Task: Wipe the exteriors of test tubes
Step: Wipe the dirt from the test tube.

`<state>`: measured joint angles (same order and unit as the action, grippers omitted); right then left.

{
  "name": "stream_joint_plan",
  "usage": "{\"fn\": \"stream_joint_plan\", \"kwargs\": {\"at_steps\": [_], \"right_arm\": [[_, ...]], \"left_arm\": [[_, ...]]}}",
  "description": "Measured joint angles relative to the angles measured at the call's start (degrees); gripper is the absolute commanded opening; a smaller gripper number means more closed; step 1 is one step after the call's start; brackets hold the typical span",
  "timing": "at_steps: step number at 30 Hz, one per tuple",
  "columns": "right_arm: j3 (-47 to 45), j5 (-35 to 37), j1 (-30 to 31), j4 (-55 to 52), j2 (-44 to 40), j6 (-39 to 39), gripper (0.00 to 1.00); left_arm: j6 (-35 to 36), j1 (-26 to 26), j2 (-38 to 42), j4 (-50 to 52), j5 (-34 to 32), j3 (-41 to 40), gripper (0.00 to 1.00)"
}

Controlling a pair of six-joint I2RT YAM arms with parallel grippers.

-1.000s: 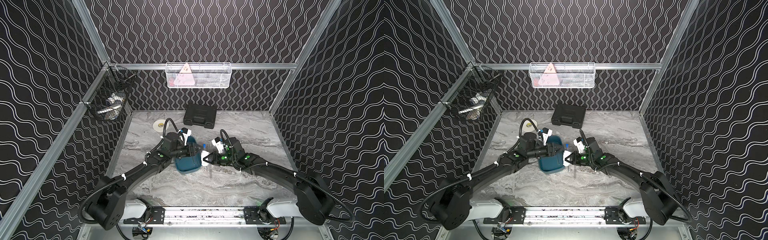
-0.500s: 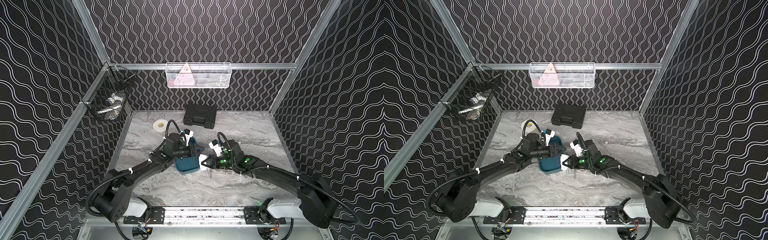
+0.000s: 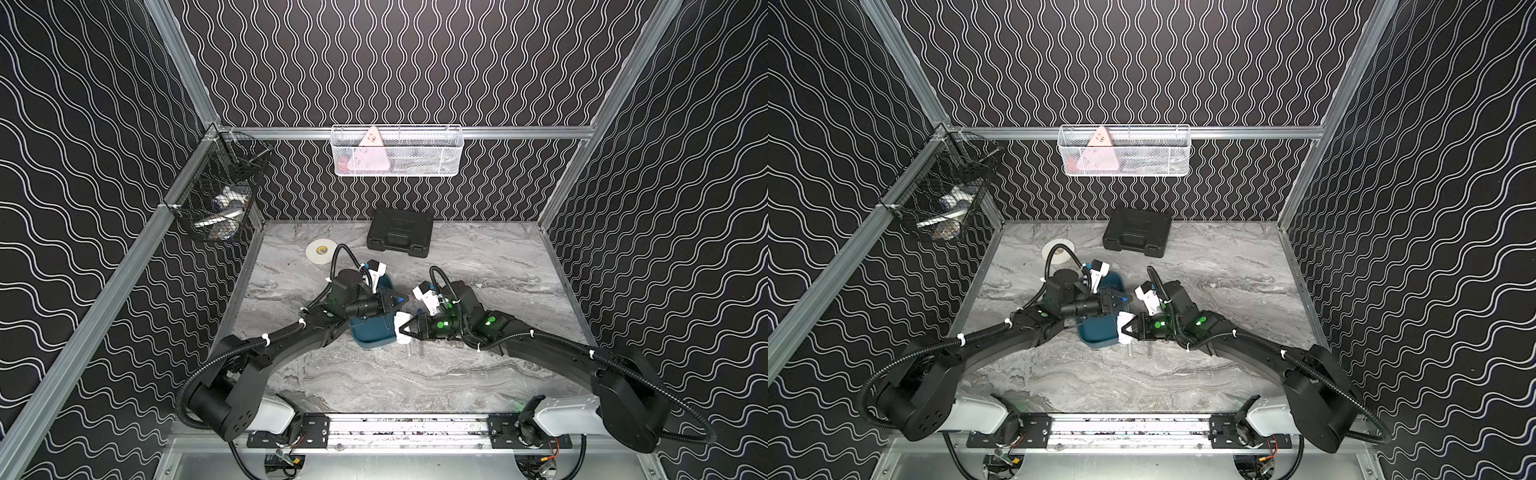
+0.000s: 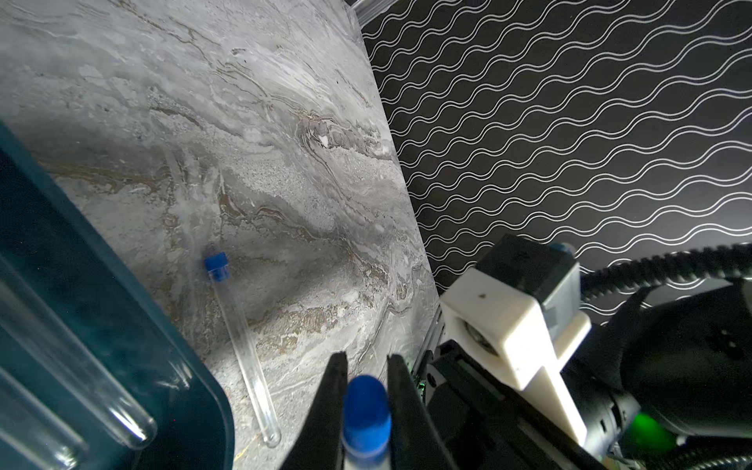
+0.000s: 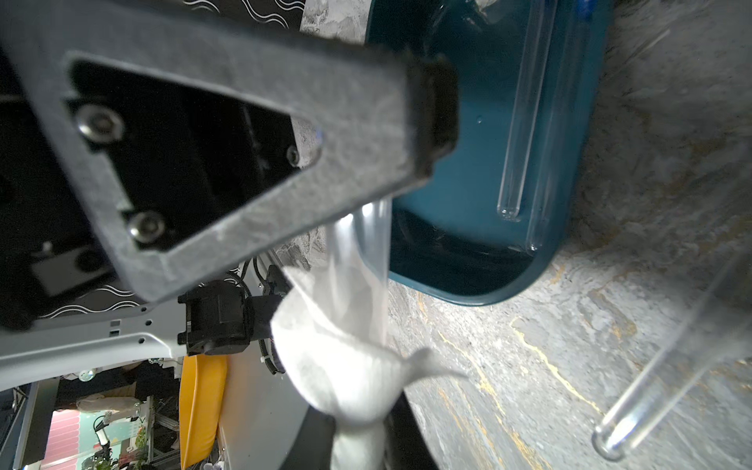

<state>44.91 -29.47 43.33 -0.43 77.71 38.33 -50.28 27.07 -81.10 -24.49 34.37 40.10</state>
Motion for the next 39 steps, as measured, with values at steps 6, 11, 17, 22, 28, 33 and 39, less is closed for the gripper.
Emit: {"fn": "stream_joint_plan", "kwargs": {"at_steps": [6,11,17,22,28,33,39], "right_arm": [[3.9,0.0,-0.9,-2.1,3.1,-1.9,0.18],[6.3,0.4,-2.6,0.4,5.6,-2.6,0.2],[6.8,0.0,-2.9,2.0,7.1,-3.0,0.17],[2.5,0.8,-1.6,7.5,6.8,-1.0,0.16],[-5.1,3.5,3.1,12.3,3.1,3.3,0.16],[-6.2,4.3,4.3,13.1,2.4,5.0,0.16],[-0.9,3.9,3.1,8.7,4.6,3.8,0.16]], "left_arm": [[-2.2,-0.1,0.1,-3.9,-1.9,-1.3,0.12],[-3.7,0.0,0.3,-4.1,-1.6,-1.9,0.12],[-5.6,-0.1,0.1,-5.5,-1.6,-2.8,0.13],[-6.9,-0.2,-0.6,-4.8,-0.9,-3.2,0.13],[-6.9,-0.8,-0.8,-3.3,0.4,-3.2,0.13],[-6.8,-0.9,-0.9,-3.4,0.8,-3.1,0.13],[-6.8,-1.3,-0.7,-5.6,-0.7,-3.0,0.14]]}}
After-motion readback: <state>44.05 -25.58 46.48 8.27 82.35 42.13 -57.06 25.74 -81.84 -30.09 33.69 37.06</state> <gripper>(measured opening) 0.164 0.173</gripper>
